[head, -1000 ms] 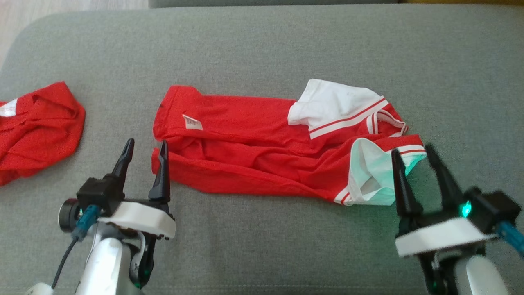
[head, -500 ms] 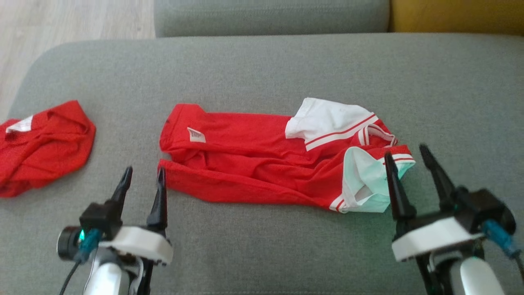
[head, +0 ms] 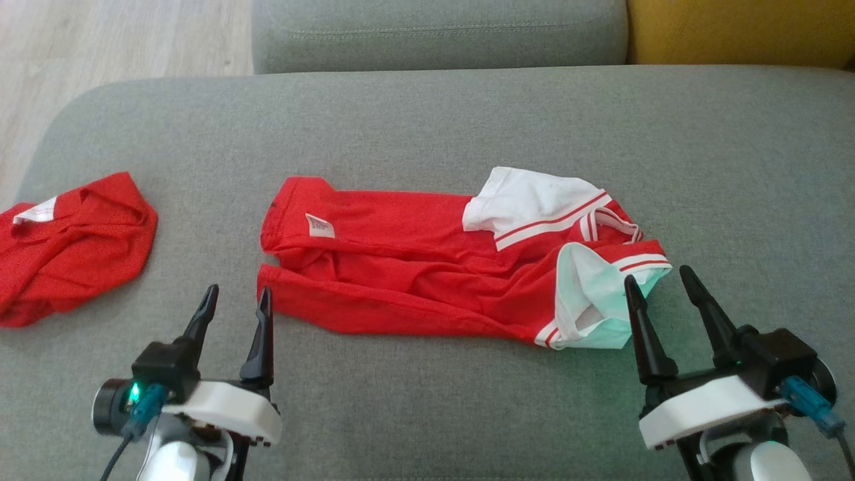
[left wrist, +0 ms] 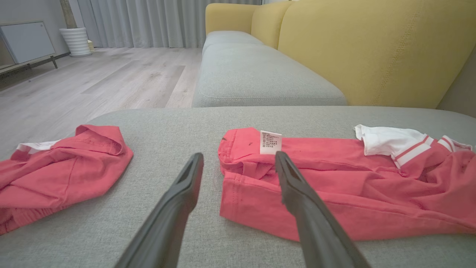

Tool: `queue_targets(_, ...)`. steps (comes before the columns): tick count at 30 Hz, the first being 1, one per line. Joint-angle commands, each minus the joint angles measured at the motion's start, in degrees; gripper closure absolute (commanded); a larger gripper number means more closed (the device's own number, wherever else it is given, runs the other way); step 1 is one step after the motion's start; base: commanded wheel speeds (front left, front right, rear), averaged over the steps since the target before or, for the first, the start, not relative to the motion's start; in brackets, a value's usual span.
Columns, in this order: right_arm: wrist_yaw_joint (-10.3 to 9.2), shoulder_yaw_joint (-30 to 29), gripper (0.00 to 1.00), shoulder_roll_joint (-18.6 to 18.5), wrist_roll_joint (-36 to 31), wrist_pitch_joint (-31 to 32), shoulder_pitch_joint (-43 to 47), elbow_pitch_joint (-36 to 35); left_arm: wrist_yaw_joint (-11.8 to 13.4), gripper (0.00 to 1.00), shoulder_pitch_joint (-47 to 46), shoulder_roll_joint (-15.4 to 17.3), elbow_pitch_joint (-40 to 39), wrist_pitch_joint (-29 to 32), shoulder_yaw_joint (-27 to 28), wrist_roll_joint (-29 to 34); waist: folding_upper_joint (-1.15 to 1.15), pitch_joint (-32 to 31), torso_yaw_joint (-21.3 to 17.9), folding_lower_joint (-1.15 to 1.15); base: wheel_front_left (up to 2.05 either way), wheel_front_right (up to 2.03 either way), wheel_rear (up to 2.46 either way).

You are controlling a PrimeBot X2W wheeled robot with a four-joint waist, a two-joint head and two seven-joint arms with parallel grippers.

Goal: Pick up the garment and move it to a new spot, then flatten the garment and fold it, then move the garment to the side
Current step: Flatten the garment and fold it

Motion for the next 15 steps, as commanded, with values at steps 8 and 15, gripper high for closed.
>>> queue_targets(8, 0.43, 0.95, 0.00, -0.19, 1.06, 0.59, -1.98, -1.31, 0.64, 0.00, -1.76, 0.93, -2.26, -0.15, 1.12, -0.39, 0.00, 0.56, 0.08, 0.00, 0.00, 0.00, 0.00)
queue_targets(15, 0.43, 1.80, 0.00, -0.48, -1.82, 3.10, -5.73, 2.87, 0.49, 0.00, -3.29, 0.91, -2.18, -0.27, 0.37, -0.59, 0.00, 1.98, 1.01, 0.00, 0.00, 0.00, 0.00)
